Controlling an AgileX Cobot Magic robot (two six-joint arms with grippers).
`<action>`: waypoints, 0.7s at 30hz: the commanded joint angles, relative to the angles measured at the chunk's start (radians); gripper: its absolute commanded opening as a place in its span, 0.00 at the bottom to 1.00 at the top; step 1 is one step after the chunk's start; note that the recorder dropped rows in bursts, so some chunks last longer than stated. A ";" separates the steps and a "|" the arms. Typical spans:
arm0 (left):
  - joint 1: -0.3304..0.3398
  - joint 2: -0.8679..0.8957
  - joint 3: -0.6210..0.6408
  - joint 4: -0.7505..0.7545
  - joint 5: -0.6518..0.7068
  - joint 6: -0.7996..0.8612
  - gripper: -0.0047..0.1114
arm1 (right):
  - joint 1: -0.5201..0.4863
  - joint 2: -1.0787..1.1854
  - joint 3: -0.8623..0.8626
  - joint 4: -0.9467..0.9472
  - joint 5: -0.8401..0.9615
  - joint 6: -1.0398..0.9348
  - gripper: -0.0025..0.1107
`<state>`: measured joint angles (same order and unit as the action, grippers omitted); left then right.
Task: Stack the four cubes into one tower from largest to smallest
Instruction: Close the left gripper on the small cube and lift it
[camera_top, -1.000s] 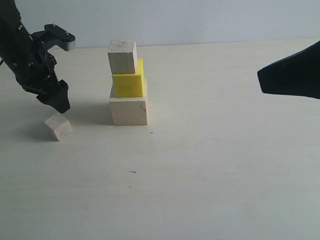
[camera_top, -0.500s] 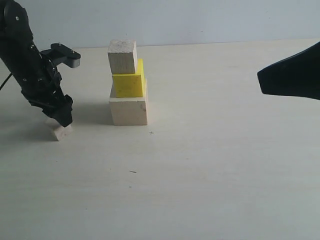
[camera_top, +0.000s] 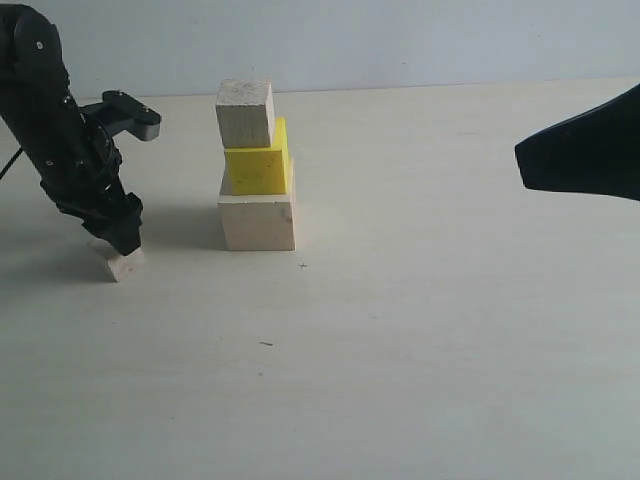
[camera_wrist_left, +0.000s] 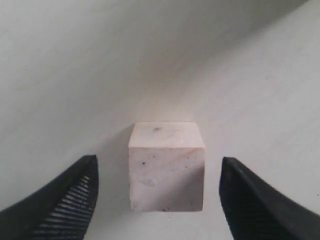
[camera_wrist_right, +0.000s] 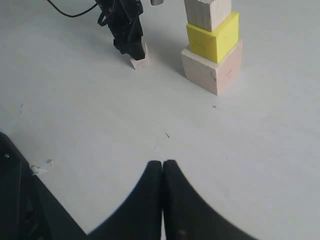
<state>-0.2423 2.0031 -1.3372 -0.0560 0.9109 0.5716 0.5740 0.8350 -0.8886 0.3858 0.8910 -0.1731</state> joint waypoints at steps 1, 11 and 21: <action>-0.003 -0.002 0.001 0.000 -0.005 -0.004 0.61 | -0.004 -0.009 0.004 0.000 -0.006 -0.009 0.02; -0.003 -0.002 0.001 0.000 -0.015 -0.001 0.61 | -0.004 -0.009 0.004 0.000 -0.006 -0.009 0.02; -0.003 0.005 0.001 -0.007 -0.024 -0.001 0.61 | -0.004 -0.009 0.004 0.000 -0.006 -0.009 0.02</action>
<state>-0.2423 2.0048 -1.3372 -0.0560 0.8965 0.5716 0.5740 0.8350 -0.8886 0.3858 0.8929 -0.1731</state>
